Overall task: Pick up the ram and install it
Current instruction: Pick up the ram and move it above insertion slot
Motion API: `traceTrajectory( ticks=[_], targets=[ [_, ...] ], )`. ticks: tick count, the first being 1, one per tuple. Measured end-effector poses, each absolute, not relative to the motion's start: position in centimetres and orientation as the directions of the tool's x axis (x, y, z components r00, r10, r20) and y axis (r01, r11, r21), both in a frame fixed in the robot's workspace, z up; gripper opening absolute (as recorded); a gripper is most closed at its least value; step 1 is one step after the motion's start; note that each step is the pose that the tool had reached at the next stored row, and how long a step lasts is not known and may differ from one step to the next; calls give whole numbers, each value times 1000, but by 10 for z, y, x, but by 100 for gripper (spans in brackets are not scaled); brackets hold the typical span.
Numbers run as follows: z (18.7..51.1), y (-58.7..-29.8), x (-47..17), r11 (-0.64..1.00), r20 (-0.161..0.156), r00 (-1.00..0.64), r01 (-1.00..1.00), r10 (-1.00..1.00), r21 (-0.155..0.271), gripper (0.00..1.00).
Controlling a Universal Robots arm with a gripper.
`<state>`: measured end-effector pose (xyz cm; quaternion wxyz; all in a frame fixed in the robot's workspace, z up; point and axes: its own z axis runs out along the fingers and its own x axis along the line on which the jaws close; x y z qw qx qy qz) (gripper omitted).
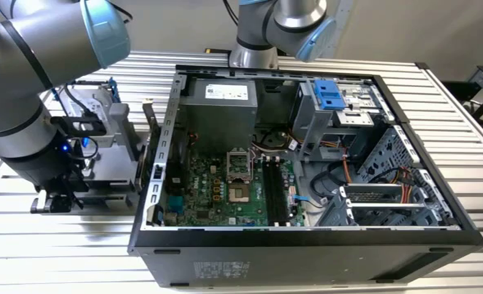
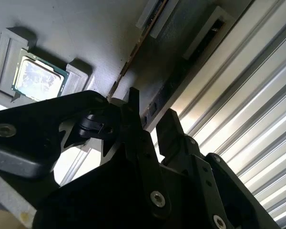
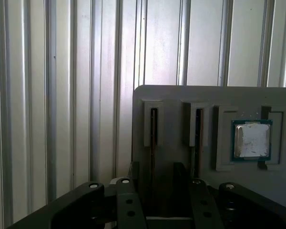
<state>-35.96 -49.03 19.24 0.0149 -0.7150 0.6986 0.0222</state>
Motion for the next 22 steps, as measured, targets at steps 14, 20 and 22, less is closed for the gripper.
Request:
traceTrajectory(
  ticks=[14,20,22],
  targets=[
    [192,-490,-360,-23,-53,23,-1000,-998,10,0],
    [191,-490,-360,-23,-53,23,-1000,-998,10,0],
    [191,-490,-360,-23,-53,23,-1000,-998,10,0]
  ],
)
